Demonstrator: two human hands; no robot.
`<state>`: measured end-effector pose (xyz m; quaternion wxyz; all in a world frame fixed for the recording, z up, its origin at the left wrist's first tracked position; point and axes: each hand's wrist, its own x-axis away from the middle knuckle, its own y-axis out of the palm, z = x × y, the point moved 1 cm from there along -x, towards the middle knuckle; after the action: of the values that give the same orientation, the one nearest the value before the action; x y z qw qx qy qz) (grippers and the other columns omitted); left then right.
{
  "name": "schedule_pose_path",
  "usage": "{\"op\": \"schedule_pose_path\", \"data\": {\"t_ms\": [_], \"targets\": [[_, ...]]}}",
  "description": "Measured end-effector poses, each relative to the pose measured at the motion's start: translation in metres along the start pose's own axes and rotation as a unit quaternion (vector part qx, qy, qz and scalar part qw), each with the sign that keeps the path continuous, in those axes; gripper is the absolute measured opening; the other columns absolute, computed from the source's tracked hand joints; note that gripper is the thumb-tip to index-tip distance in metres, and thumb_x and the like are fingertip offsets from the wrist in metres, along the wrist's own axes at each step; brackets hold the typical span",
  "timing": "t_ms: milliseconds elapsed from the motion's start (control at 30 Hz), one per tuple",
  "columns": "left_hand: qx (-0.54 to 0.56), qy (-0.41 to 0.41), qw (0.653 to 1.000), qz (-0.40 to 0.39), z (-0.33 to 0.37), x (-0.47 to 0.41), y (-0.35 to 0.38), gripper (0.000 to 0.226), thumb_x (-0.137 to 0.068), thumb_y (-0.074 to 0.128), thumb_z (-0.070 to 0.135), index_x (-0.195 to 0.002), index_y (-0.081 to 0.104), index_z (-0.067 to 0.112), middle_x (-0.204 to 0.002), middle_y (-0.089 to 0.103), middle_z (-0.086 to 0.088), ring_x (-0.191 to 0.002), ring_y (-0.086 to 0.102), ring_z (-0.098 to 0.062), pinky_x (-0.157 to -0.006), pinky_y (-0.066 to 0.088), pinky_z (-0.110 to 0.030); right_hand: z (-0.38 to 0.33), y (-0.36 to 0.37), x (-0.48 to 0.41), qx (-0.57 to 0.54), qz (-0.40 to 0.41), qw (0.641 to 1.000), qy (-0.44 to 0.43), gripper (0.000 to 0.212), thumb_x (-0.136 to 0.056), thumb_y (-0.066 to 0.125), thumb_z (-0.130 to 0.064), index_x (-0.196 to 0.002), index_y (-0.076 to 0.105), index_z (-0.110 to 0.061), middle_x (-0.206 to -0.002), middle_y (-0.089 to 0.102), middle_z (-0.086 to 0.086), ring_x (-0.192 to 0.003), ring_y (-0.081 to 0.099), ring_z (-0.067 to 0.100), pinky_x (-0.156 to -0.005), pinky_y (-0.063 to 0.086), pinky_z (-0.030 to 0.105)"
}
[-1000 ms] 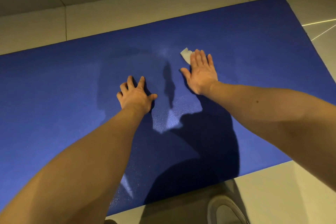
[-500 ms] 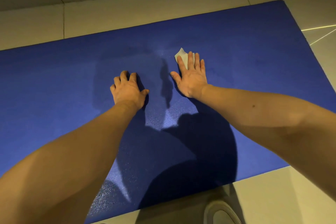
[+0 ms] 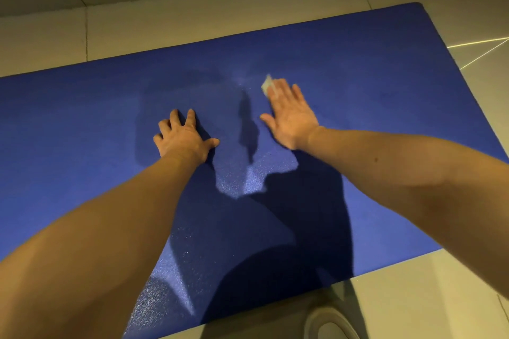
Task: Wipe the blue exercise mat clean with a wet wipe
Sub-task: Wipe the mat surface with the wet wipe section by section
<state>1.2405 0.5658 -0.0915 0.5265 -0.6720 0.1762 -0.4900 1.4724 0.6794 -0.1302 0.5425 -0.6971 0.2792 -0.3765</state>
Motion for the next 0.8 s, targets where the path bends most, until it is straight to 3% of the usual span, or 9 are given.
{"op": "schedule_pose_path", "data": {"t_ms": [100, 167, 333, 433, 500, 567, 700, 800], "targets": [[0.004, 0.002, 1.000, 0.002, 0.000, -0.001, 0.000, 0.101, -0.084, 0.060, 0.071, -0.160, 0.007, 0.031, -0.165, 0.003, -0.006, -0.149, 0.007, -0.037, -0.119, 0.020, -0.054, 0.022, -0.006, -0.007, 0.007, -0.023, 0.990, 0.141, 0.081, -0.105, 0.015, -0.060, -0.161, -0.010, -0.007, -0.170, -0.013, 0.012, -0.156, -0.016, 0.028, -0.126, -0.010, 0.046], [0.003, 0.005, 1.000, 0.007, -0.001, -0.002, 0.000, 0.101, -0.084, 0.060, 0.072, -0.160, 0.008, 0.031, -0.165, 0.005, -0.006, -0.148, 0.008, -0.037, -0.119, 0.020, -0.054, -0.001, -0.003, -0.012, -0.026, -0.016, 0.984, 0.176, 0.083, -0.105, 0.015, -0.060, -0.160, -0.009, -0.003, -0.169, -0.014, 0.015, -0.156, -0.018, 0.030, -0.126, -0.010, 0.047], [0.006, 0.021, 0.999, 0.027, -0.006, -0.004, 0.000, 0.093, -0.085, 0.059, 0.071, -0.158, 0.019, 0.030, -0.161, 0.013, -0.008, -0.145, 0.015, -0.037, -0.116, 0.022, -0.051, -0.072, 0.007, -0.010, -0.101, 0.001, 0.995, 0.019, 0.081, -0.106, 0.034, -0.051, -0.162, -0.008, -0.010, -0.171, -0.009, 0.008, -0.157, -0.015, 0.024, -0.126, -0.011, 0.042], [0.029, 0.038, 0.995, 0.086, -0.009, -0.006, 0.000, 0.080, -0.088, 0.061, 0.063, -0.153, 0.032, 0.027, -0.158, 0.020, -0.008, -0.141, 0.021, -0.036, -0.115, 0.023, -0.051, -0.084, 0.007, -0.013, -0.032, -0.022, 0.996, -0.081, 0.079, -0.107, 0.031, -0.052, -0.162, -0.007, -0.010, -0.171, -0.009, 0.007, -0.157, -0.013, 0.024, -0.128, -0.005, 0.042], [0.038, 0.042, 0.993, 0.100, -0.009, -0.011, -0.001, 0.085, -0.086, 0.064, 0.063, -0.154, 0.029, 0.027, -0.160, 0.017, -0.008, -0.141, 0.020, -0.036, -0.115, 0.023, -0.051, -0.069, 0.002, -0.022, -0.016, -0.016, 0.993, -0.116, 0.077, -0.107, 0.032, -0.051, -0.163, -0.005, -0.013, -0.171, -0.002, 0.008, -0.157, -0.008, 0.025, -0.128, -0.004, 0.043], [0.032, 0.036, 0.996, 0.079, -0.010, -0.016, -0.003, 0.095, -0.083, 0.065, 0.068, -0.157, 0.020, 0.028, -0.163, 0.011, -0.008, -0.145, 0.015, -0.037, -0.118, 0.021, -0.052, -0.043, -0.006, -0.037, -0.023, -0.002, 0.998, -0.061, 0.077, -0.106, 0.030, -0.050, -0.163, -0.005, -0.013, -0.171, 0.000, 0.010, -0.158, -0.007, 0.026, -0.127, -0.005, 0.045], [0.016, 0.005, 0.999, 0.049, -0.015, -0.022, -0.011, 0.101, -0.082, 0.059, 0.073, -0.159, 0.013, 0.028, -0.165, 0.006, -0.008, -0.149, 0.009, -0.037, -0.119, 0.016, -0.052, -0.032, -0.014, -0.060, -0.009, -0.028, 0.994, 0.110, 0.080, -0.105, 0.015, -0.059, -0.161, -0.009, -0.007, -0.170, -0.013, 0.012, -0.156, -0.018, 0.027, -0.126, -0.011, 0.046], [0.030, -0.016, 0.999, 0.030, -0.016, -0.028, -0.013, 0.099, -0.083, 0.058, 0.074, -0.159, 0.013, 0.028, -0.165, 0.005, -0.007, -0.149, 0.007, -0.037, -0.119, 0.017, -0.053, -0.073, -0.004, -0.057, -0.098, 0.012, 0.993, 0.058, 0.082, -0.106, 0.030, -0.054, -0.162, -0.006, -0.007, -0.171, -0.009, 0.010, -0.157, -0.014, 0.026, -0.127, -0.006, 0.047]]}}
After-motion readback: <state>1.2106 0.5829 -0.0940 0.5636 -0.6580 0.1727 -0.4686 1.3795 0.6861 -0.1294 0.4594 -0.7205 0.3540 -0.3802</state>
